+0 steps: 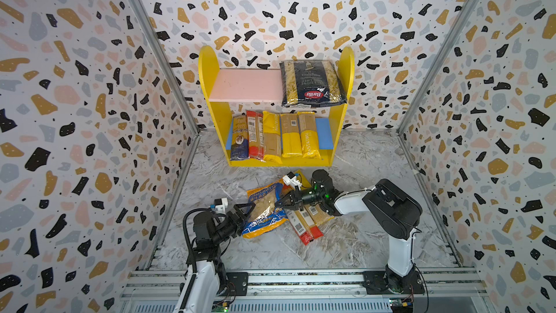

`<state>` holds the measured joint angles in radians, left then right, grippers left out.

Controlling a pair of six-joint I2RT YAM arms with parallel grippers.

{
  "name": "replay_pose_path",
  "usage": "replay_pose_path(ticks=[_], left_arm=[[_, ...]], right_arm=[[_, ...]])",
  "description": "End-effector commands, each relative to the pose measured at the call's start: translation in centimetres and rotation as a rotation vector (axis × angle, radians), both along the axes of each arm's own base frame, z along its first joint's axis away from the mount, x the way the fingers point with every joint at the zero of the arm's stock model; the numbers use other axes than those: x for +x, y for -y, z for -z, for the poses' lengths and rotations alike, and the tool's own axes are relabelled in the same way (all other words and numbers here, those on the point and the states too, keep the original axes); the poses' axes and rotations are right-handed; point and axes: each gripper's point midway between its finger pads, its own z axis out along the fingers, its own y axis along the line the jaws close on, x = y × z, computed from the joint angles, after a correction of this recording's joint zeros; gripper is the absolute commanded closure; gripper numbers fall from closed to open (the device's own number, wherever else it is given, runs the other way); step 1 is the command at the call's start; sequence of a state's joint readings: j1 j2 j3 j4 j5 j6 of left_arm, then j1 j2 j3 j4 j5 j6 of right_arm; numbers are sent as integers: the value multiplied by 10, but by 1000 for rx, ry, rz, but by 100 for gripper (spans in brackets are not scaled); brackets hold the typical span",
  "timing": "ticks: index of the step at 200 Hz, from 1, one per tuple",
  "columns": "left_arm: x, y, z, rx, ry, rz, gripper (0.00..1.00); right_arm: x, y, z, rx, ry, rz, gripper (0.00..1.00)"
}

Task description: Place and organize the pasta boxes and bags onto the shelf

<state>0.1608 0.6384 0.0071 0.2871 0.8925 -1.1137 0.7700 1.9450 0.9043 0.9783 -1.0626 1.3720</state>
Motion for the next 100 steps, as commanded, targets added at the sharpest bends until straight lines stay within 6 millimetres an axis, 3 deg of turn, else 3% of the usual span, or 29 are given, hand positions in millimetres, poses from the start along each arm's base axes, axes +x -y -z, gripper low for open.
replay_pose_path(ticks=[1, 64, 100], left_arm=[[-15, 8, 23, -40, -43, 33, 0], [-25, 14, 28, -29, -73, 91, 1], [-36, 17, 39, -34, -107, 113, 0]], right_arm=[[-5, -5, -39, 111, 106, -41, 100], [-6, -10, -42, 123, 117, -54, 100], [-26, -20, -27, 124, 94, -86, 100]])
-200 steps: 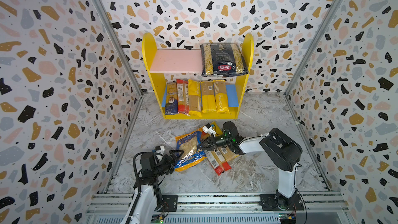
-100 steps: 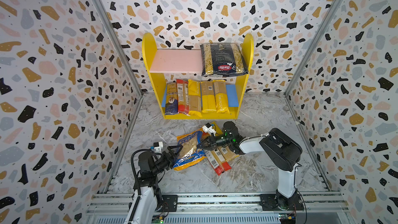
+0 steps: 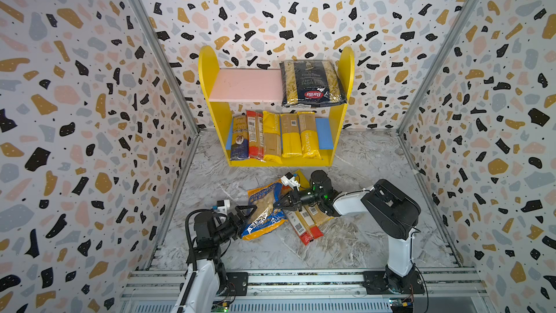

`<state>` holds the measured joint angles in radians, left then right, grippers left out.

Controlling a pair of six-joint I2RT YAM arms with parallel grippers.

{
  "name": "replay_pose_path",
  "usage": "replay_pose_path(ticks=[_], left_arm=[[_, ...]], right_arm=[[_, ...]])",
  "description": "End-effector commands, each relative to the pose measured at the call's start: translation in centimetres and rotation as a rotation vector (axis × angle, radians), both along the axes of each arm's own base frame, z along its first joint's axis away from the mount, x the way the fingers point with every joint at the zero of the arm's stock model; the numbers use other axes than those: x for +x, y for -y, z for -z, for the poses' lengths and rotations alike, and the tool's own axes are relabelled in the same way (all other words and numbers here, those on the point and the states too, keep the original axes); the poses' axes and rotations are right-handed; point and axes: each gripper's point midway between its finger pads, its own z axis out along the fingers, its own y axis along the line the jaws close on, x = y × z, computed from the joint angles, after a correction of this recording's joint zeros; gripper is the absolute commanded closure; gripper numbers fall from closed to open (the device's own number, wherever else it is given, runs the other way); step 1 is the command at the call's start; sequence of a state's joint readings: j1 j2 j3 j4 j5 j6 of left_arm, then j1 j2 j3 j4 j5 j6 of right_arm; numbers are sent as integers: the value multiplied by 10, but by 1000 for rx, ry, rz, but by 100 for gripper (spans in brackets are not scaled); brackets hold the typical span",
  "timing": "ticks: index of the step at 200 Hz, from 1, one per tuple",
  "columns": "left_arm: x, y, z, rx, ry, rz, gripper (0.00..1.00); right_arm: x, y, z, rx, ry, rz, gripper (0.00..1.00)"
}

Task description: Place and organize the pasta boxes and bags onto the shelf

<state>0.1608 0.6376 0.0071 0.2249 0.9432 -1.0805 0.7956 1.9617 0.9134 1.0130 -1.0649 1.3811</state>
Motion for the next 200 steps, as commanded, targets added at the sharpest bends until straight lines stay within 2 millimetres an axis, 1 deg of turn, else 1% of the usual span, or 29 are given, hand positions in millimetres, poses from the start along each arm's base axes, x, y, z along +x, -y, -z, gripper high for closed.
replay_pose_path(ticks=[1, 23, 37, 42, 58, 70, 90, 109, 118, 131, 148, 168, 179, 194, 200], left_arm=[[-26, 10, 32, -23, -73, 60, 0], [-33, 13, 39, -16, -88, 87, 1], [-37, 14, 42, -14, -96, 100, 0], [-38, 15, 42, -15, -95, 103, 0], [-38, 15, 42, -16, -89, 102, 0], [-39, 15, 41, -22, -84, 101, 0], [-40, 16, 43, -27, -82, 100, 0], [-41, 15, 47, -27, -82, 94, 0], [-41, 15, 50, -27, -84, 87, 0], [-42, 13, 54, -11, -89, 80, 0], [-41, 14, 52, -14, -82, 84, 0], [-42, 15, 53, -11, -93, 96, 0], [-43, 15, 54, -7, -95, 106, 0], [-44, 16, 52, -10, -92, 116, 1], [-44, 17, 51, -12, -90, 121, 0]], right_arm=[[-18, -13, -26, 109, 82, -60, 100], [-38, -30, -15, 117, 47, -102, 100], [-49, -35, -2, 112, 11, -113, 100], [-52, -35, -2, 129, 10, -115, 100], [-55, -32, 8, 133, -28, -104, 100], [-56, -29, 11, 136, -44, -95, 100], [-58, -30, 8, 131, -24, -97, 100], [-57, -35, 5, 108, 18, -102, 100], [-56, -37, 8, 79, 10, -103, 100], [-57, -38, 4, 89, 10, -109, 100], [-59, -39, 2, 99, -7, -113, 100], [-64, -37, -10, 160, -21, -116, 100], [-67, -35, -26, 220, -45, -121, 100], [-70, -28, -56, 350, -72, -124, 100], [-71, -27, -63, 371, -85, -128, 100]])
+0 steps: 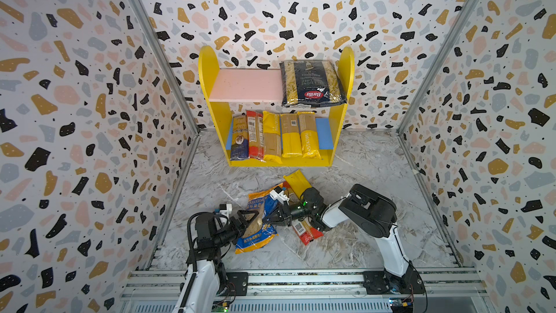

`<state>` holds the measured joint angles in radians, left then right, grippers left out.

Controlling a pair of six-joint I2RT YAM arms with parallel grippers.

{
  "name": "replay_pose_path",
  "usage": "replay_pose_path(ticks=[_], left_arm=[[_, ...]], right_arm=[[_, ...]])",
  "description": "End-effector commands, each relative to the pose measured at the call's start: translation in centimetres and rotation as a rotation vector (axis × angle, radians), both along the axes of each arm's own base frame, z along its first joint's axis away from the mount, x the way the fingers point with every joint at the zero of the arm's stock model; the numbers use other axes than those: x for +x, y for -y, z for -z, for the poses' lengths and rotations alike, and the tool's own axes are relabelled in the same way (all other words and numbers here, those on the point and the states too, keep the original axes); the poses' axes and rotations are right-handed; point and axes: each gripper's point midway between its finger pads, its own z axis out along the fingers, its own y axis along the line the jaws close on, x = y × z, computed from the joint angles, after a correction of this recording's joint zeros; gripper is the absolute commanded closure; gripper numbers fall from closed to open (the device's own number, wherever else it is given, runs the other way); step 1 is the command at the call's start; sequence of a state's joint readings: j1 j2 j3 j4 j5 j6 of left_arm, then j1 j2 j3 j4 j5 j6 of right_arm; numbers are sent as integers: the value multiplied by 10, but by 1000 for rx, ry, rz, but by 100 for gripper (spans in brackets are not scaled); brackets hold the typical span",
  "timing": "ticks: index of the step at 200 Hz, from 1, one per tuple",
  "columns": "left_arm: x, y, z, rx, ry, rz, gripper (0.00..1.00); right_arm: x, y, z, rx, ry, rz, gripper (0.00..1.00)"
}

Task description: Place and organize the pasta boxes and bags onto the shelf

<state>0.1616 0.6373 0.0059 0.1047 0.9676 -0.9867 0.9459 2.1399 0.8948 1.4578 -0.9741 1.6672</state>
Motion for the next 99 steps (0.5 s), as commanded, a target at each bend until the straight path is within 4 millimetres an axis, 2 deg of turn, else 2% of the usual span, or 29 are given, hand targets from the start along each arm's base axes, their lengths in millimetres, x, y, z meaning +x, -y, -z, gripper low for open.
replay_pose_path(ticks=[1, 25, 49, 61, 75, 99], left_arm=[[-31, 13, 35, -39, -43, 73, 0], [-31, 14, 31, -38, -38, 89, 0], [-34, 14, 33, -30, -42, 98, 2], [-36, 15, 34, -31, -43, 101, 14], [-36, 15, 32, -34, -35, 105, 27], [-33, 16, 24, -40, -10, 108, 57]], right_arm=[[-21, 8, -76, 280, 21, -55, 100], [-23, 6, -92, 298, 74, -57, 100], [-24, -6, -74, 151, 159, -57, 100], [-24, -13, -61, 57, 196, -61, 100], [-24, -13, -62, 43, 208, -60, 100], [-25, -11, -61, 55, 191, -60, 100]])
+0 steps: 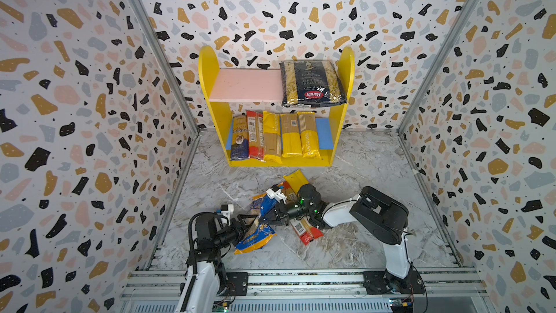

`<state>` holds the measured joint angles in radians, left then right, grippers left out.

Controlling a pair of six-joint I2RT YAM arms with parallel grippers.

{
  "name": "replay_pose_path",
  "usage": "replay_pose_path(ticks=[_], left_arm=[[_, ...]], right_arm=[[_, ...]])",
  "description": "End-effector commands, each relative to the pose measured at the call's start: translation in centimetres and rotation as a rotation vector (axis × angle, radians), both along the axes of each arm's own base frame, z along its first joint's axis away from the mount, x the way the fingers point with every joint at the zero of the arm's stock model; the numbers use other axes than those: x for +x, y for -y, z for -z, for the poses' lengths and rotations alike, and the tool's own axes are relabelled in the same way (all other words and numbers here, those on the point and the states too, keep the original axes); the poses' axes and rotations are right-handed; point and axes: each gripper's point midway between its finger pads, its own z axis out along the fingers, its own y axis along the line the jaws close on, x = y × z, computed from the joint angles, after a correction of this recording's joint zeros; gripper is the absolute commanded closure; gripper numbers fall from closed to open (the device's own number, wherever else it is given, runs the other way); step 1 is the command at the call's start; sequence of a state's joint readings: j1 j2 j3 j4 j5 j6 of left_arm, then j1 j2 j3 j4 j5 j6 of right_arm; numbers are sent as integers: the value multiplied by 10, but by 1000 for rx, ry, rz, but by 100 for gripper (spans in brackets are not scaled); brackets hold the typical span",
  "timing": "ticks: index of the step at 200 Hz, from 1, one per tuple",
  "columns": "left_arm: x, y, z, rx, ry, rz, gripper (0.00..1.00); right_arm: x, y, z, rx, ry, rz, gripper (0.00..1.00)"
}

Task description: Place and organize the pasta boxes and bags onto the shelf

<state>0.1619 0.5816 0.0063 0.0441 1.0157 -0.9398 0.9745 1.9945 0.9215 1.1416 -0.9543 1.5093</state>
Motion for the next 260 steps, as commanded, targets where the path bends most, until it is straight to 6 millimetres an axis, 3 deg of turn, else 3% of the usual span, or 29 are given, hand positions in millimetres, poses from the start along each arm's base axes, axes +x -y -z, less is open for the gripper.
replay_pose_path(ticks=[1, 22, 45, 66, 110, 129, 156, 166, 260], left_arm=[[-24, 10, 28, -36, -46, 56, 58], [-22, 10, 21, -36, -27, 57, 77], [-20, 9, 16, -36, -17, 51, 89], [-19, 9, 14, -29, -12, 50, 93], [-15, 7, 4, -4, 13, 55, 99], [-12, 7, -6, -4, 30, 59, 100], [-6, 6, -20, 18, 82, 70, 100], [-4, 6, -24, 22, 89, 76, 100], [12, 1, -52, 95, 126, 85, 100]], right_arm=[[-16, -4, -41, 115, 123, -63, 100], [-17, -2, -33, 105, 105, -62, 100], [-18, 3, -28, 100, 94, -61, 100], [-16, 13, -15, 61, 91, -47, 98], [-5, 51, 30, -175, 187, 47, 65], [2, 70, 31, -232, 251, 85, 60], [6, 92, 24, -238, 290, 121, 34], [7, 98, 21, -237, 300, 132, 30], [17, 127, 9, -238, 315, 180, 27]])
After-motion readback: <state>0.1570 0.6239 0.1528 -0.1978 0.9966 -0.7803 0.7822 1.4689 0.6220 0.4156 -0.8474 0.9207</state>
